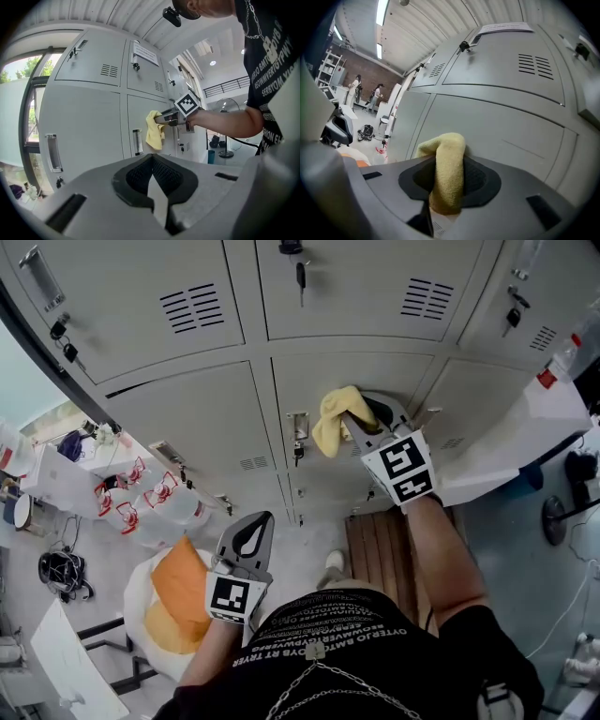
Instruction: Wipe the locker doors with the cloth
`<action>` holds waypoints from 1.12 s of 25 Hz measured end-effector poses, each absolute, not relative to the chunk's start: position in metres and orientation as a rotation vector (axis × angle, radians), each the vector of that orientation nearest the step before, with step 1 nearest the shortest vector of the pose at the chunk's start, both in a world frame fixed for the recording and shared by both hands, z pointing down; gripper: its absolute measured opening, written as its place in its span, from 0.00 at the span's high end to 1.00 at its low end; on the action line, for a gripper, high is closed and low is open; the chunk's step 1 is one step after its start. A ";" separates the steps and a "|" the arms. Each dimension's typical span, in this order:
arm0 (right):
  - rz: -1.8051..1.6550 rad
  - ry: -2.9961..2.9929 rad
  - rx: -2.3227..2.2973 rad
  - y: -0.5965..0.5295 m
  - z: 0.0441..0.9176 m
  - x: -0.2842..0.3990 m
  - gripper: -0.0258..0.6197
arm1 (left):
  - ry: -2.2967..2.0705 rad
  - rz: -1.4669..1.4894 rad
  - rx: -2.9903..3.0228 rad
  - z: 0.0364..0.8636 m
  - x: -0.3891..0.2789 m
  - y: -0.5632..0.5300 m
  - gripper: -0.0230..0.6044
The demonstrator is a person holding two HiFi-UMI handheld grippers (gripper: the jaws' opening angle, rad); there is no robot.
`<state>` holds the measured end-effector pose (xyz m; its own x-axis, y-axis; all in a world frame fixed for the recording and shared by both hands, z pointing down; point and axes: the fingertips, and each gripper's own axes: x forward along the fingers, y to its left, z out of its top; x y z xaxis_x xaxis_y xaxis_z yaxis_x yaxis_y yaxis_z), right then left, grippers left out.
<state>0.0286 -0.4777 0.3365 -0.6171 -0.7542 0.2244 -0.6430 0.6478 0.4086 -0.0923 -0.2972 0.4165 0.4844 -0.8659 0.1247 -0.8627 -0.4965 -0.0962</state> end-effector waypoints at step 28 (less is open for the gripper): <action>-0.251 -2.426 1.440 -0.482 0.330 0.157 0.78 | 1.586 -0.283 -2.656 0.416 -0.103 -0.299 0.95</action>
